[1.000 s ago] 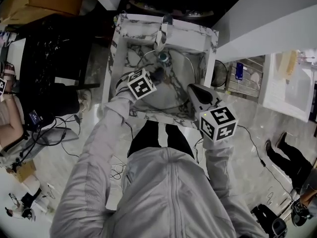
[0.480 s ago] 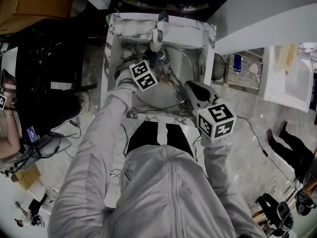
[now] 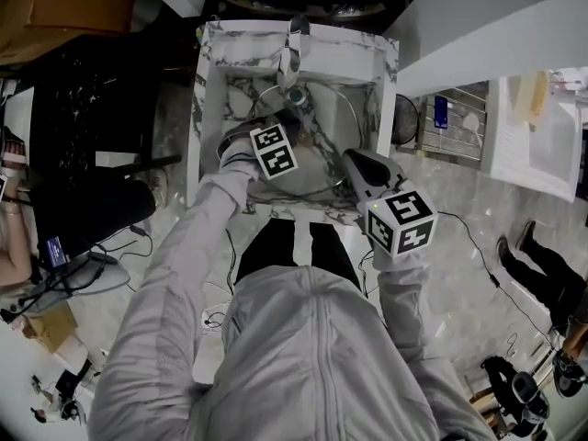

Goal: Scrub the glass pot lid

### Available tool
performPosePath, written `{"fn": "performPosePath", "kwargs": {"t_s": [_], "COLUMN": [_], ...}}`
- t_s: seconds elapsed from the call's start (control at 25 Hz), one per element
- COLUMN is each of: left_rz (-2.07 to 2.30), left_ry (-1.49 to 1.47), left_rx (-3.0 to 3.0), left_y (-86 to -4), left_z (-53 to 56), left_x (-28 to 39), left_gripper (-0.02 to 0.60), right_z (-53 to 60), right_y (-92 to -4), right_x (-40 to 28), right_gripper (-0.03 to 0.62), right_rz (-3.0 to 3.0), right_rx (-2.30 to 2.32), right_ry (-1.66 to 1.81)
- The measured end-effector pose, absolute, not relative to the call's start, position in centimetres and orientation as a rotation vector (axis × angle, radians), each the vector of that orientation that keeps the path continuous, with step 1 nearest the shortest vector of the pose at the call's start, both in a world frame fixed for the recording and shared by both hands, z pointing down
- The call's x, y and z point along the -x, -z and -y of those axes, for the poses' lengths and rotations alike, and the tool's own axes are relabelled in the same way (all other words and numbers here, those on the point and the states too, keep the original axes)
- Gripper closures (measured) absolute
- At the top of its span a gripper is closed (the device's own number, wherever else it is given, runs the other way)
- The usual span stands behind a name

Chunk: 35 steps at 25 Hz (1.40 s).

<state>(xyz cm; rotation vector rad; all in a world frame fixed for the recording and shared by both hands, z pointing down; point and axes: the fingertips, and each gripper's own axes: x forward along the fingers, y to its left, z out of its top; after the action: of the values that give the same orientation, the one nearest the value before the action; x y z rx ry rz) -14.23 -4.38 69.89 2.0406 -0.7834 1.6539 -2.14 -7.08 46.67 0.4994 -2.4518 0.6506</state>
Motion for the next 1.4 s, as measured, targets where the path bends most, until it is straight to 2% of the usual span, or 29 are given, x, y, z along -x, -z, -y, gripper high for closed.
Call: {"fn": "performPosePath", "kwargs": {"t_s": [0.88,1.16,1.4], "left_rz": [0.258,0.088,0.446], "left_ry": [-1.431,-1.262,-1.09], "left_rx": [-2.116,-2.041,-2.124], "left_y": [-67.5,-65.7,-63.2], "left_z": [-4.0,-6.2,-1.4], "left_x": [5.5,2.9,5.2], "left_gripper": [0.515,0.515,0.515], "right_z": [5.9,5.6,6.0], "right_y": [-46.0,-46.2,-46.1], "right_x": [0.7,0.4,0.4], "right_gripper": [0.563,0.563,0.563], "right_rz": [2.47,2.466,2.468], "right_rx": [-0.464,-0.456,-0.45], "right_ry": [-0.644,-0.646,-0.644]}}
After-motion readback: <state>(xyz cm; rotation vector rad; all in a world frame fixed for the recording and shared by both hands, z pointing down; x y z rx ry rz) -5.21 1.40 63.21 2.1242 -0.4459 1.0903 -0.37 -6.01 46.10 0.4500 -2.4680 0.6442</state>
